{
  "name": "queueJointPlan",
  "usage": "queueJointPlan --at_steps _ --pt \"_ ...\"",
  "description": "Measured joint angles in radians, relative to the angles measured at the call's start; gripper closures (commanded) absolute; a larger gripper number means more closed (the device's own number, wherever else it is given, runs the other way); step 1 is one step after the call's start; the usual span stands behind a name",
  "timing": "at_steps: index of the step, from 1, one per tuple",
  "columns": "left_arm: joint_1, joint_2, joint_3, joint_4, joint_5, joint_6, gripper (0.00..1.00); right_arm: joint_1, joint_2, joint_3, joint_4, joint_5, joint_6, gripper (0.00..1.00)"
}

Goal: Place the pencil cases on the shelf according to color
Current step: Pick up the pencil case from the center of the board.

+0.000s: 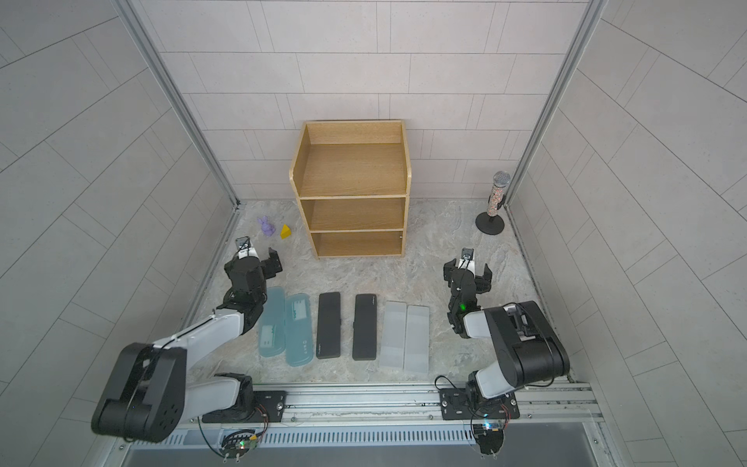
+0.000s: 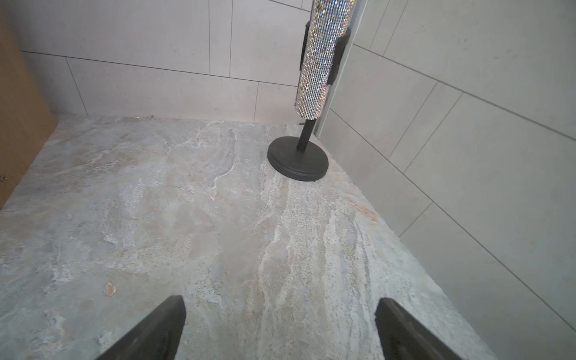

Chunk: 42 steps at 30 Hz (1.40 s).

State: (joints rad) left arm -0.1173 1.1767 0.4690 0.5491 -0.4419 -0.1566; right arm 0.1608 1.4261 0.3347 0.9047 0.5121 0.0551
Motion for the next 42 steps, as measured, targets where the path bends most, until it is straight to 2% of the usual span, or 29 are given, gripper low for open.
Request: queueJointPlan --at_steps 3,6,9,14,16,18,21,24,30,42 --pt "0.011 -0.117 0.003 -0.079 -0.004 -0.143 0.0 0.016 -0.173 0.112 -0.27 0.023 0.061 0.0" --pt "0.021 -0.134 0.069 -0.263 0.008 -0.251 0.0 0.0 -0.283 0.295 -0.551 -0.04 0.13 0.0" --pt "0.025 -0.106 0.172 -0.442 0.045 -0.327 0.0 0.008 -0.336 0.446 -0.818 -0.124 0.201 0.0" --pt "0.025 -0.161 0.205 -0.616 0.184 -0.453 0.0 0.034 -0.381 0.55 -1.225 -0.259 0.35 0.0" --pt "0.025 -0.158 0.255 -0.739 0.228 -0.509 0.0 0.094 -0.395 0.559 -1.351 -0.285 0.402 0.0" --pt "0.025 -0.126 0.348 -0.866 0.29 -0.534 0.0 0.232 -0.407 0.558 -1.47 -0.288 0.463 0.0" --pt "0.01 -0.103 0.446 -0.987 0.364 -0.523 0.0 0.42 -0.409 0.552 -1.572 -0.292 0.549 0.0" --pt "-0.01 -0.133 0.459 -1.069 0.427 -0.483 0.0 0.522 -0.405 0.523 -1.65 -0.284 0.642 0.0" --pt "-0.019 -0.251 0.389 -1.155 0.526 -0.426 0.0 0.608 -0.423 0.403 -1.743 -0.286 0.802 0.08" --pt "-0.034 -0.262 0.309 -1.169 0.637 -0.411 0.0 0.715 -0.395 0.222 -1.643 -0.381 0.971 0.11"
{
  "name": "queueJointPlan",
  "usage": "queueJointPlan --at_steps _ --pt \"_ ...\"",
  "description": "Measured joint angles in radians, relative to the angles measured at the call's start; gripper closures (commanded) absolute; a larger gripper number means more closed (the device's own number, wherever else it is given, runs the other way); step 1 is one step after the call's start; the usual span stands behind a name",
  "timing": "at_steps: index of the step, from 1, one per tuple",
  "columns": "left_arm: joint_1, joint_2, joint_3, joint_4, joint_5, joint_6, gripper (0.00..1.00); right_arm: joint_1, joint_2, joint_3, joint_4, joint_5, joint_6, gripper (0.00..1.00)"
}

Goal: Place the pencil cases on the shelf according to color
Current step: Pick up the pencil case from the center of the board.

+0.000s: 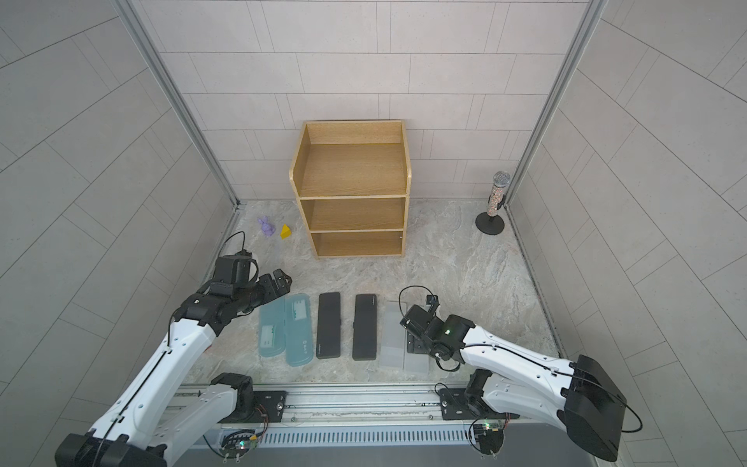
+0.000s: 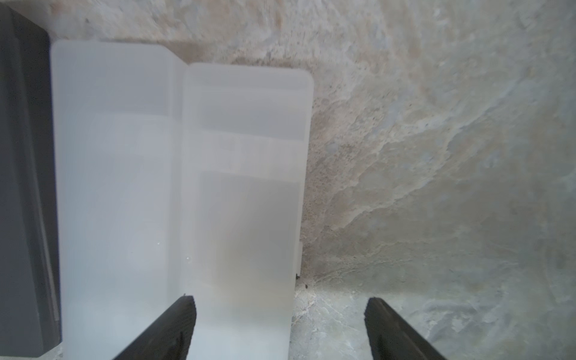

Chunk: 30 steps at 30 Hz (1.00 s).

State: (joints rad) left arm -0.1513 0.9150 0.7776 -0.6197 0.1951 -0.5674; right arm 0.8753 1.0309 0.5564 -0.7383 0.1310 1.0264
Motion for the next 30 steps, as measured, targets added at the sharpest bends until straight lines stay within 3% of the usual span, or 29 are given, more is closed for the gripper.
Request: queueJointPlan --at_steps 21,30 --pt "-0.002 0.006 0.0 0.017 0.054 0.012 0.0 0.0 0.165 -0.008 0.152 -0.033 0.029 0.13" --pt "-0.002 0.005 0.0 0.021 0.07 0.012 0.0 -0.133 0.178 0.0 0.151 -0.036 -0.051 0.21"
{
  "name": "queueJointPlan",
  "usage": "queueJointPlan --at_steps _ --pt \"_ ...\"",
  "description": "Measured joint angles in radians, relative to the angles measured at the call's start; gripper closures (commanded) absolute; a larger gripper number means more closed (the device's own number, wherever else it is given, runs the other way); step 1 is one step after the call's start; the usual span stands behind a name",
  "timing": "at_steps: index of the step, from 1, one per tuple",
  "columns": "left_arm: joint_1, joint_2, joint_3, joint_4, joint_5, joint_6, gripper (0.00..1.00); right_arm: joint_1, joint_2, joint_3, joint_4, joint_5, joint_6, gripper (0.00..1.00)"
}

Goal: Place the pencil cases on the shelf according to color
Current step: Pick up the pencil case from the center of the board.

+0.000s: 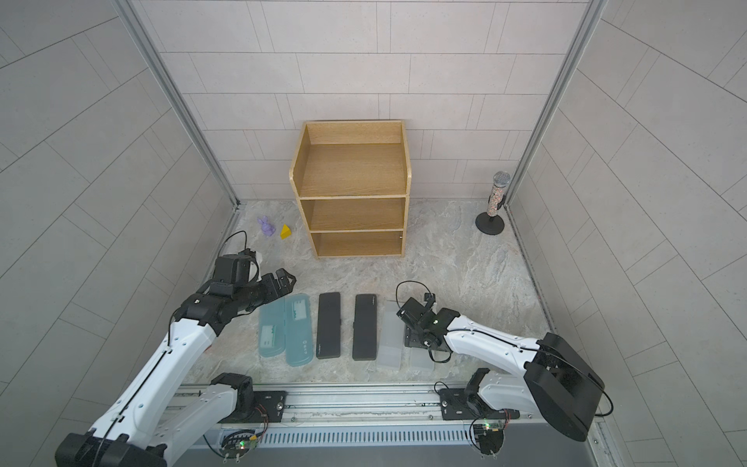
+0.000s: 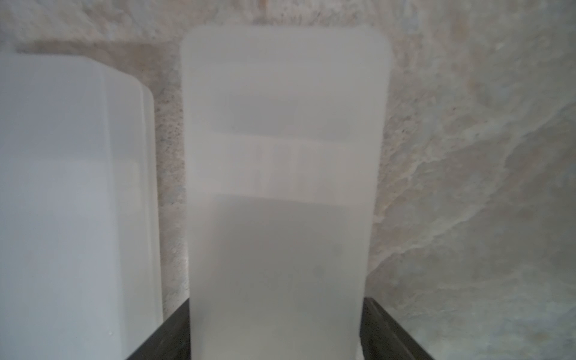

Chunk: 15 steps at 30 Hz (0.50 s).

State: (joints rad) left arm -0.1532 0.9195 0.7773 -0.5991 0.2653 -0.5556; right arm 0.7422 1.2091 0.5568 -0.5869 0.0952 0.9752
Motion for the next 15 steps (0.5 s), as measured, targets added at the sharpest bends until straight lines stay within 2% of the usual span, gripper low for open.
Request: queueJointPlan --at_steps 4,9,13,15 --pt "0.0 0.001 0.0 0.001 0.001 0.0 0.0 -0.082 0.033 0.048 -0.004 -0.006 -0.074 0.2" --pt "-0.005 0.003 0.0 0.002 -0.002 0.0 0.0 -0.125 0.066 0.142 -0.024 -0.018 -0.146 0.08" --pt "-0.009 0.0 0.0 0.002 0.002 -0.002 0.0 -0.119 0.001 0.166 -0.06 -0.021 -0.153 0.05" --pt "-0.011 0.002 0.0 0.003 0.016 -0.005 0.0 -0.107 -0.052 0.158 -0.087 -0.019 -0.137 0.0"
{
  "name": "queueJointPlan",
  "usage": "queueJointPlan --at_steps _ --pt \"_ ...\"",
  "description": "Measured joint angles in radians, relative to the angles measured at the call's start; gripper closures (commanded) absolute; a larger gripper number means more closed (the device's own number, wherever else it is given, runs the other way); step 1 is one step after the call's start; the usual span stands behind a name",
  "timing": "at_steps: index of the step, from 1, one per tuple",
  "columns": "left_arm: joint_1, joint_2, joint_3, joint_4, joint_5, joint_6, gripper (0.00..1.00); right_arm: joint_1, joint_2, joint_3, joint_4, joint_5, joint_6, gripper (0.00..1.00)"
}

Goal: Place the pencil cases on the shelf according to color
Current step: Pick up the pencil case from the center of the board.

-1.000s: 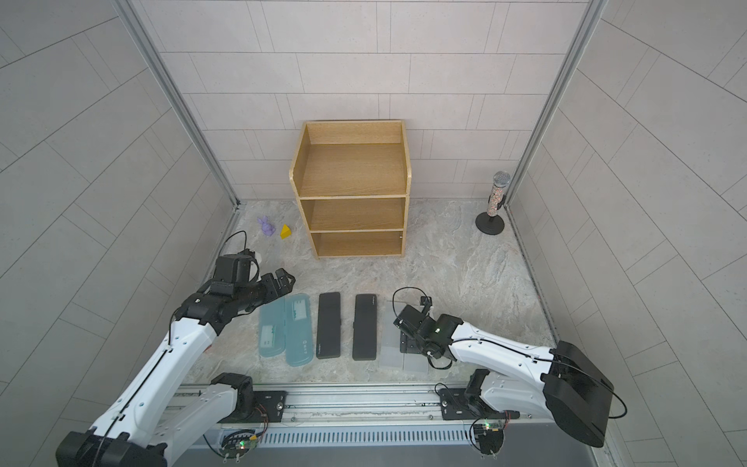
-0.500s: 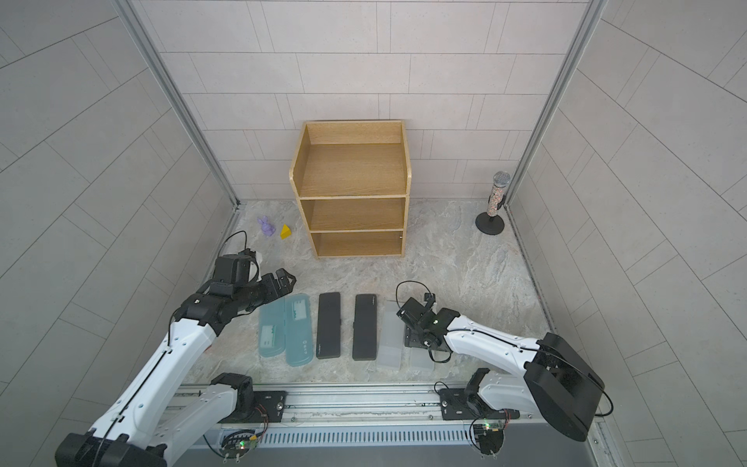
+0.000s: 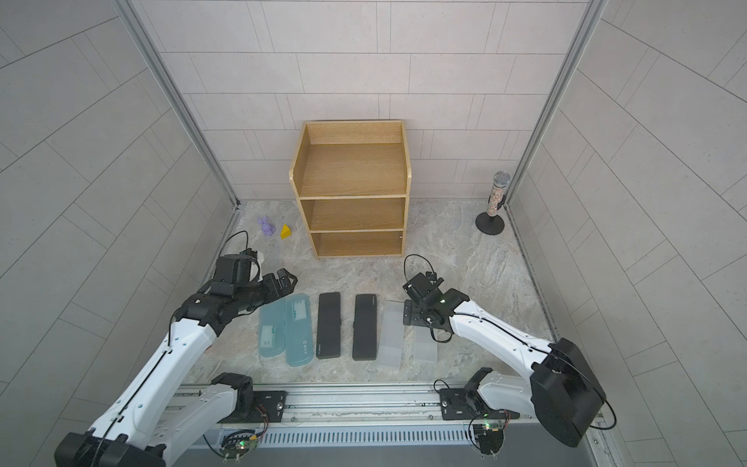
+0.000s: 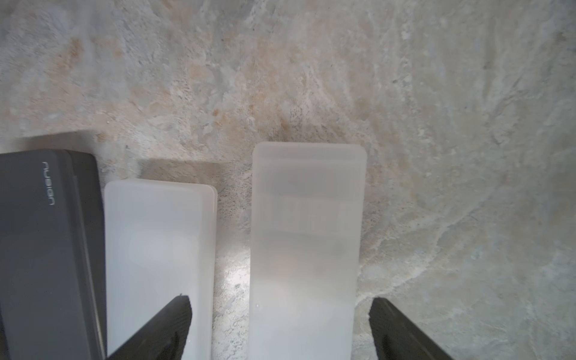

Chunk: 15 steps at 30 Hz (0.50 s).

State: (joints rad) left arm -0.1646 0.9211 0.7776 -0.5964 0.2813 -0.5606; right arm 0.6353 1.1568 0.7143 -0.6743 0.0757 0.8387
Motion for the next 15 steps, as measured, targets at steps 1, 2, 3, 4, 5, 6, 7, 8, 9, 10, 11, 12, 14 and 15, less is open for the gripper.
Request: queueJointPlan --at_steps 1,2,3,4,5,6,7,8,9,10,11,12,14,15 --pt "-0.001 0.002 0.0 0.0 0.008 -0.001 0.0 0.013 -0.024 -0.004 -0.019 0.004 0.012 0.0" --pt "-0.004 0.004 0.0 0.0 0.012 -0.004 0.0 0.033 -0.048 -0.008 -0.044 0.015 0.031 0.0" --pt "-0.008 0.005 0.0 0.0 0.012 -0.005 0.0 0.052 -0.063 -0.013 -0.06 0.023 0.047 0.0" --pt "-0.014 0.005 0.0 0.0 0.011 -0.007 0.0 0.078 -0.08 -0.021 -0.08 0.033 0.069 0.0" --pt "-0.02 0.003 0.0 0.001 0.011 -0.008 0.0 0.107 -0.095 -0.035 -0.091 0.043 0.093 0.0" --pt "-0.025 0.001 0.0 0.001 0.011 -0.008 0.0 0.133 -0.111 -0.053 -0.093 0.049 0.116 0.0" --pt "-0.03 -0.002 0.0 0.001 0.011 -0.008 0.0 0.159 -0.126 -0.08 -0.091 0.053 0.142 0.0" --pt "-0.034 -0.005 0.0 0.001 0.011 -0.008 0.0 0.183 -0.137 -0.11 -0.089 0.055 0.167 0.0" --pt "-0.037 -0.007 0.0 0.002 0.011 -0.008 0.0 0.199 -0.141 -0.134 -0.087 0.054 0.188 0.0" --pt "-0.041 -0.011 0.0 0.003 0.011 -0.008 0.0 0.216 -0.14 -0.159 -0.085 0.054 0.214 0.0" --pt "-0.044 -0.014 0.0 0.005 0.011 -0.008 0.0 0.23 -0.137 -0.179 -0.084 0.055 0.234 0.0" --pt "-0.045 -0.016 -0.001 0.008 0.011 -0.008 0.0 0.242 -0.132 -0.192 -0.083 0.056 0.252 0.0" --pt "-0.048 -0.02 -0.005 0.016 0.011 -0.011 0.0 0.267 -0.121 -0.205 -0.065 0.058 0.286 0.0" --pt "-0.048 -0.021 -0.005 0.018 0.011 -0.012 0.0 0.276 -0.114 -0.209 -0.055 0.058 0.298 0.0"
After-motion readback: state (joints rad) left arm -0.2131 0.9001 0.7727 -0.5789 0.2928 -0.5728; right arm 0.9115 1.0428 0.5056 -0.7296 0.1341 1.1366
